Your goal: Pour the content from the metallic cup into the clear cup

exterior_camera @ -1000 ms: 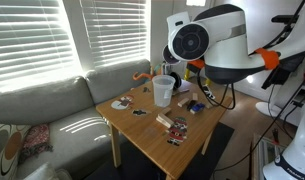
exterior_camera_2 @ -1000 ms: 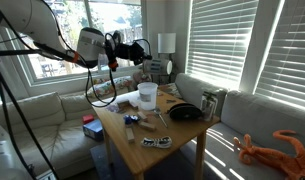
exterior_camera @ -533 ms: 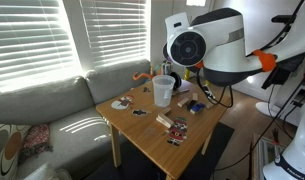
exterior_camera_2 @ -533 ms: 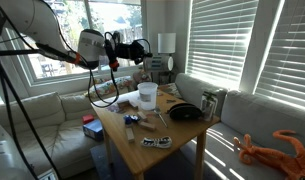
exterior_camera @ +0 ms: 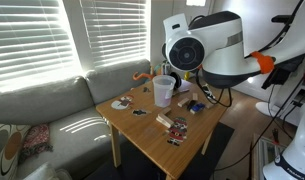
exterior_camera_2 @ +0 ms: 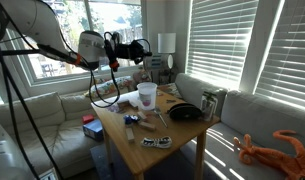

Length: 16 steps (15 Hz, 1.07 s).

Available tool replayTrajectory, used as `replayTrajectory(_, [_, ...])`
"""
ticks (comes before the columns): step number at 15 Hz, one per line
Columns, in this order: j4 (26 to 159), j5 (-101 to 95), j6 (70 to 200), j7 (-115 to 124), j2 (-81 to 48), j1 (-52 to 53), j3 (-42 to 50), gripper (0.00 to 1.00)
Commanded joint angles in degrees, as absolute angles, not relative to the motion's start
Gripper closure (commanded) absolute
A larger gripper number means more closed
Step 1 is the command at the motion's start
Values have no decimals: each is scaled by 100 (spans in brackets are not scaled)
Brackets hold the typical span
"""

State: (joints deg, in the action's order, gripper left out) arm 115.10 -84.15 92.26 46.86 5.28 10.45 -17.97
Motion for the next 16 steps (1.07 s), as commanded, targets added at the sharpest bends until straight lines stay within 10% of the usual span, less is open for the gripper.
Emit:
replayTrajectory(1, [11411, -8388, 9151, 4714, 491, 1182, -1663, 99])
replayTrajectory(16, [12242, -4857, 10873, 5055, 2430, 667, -300, 99])
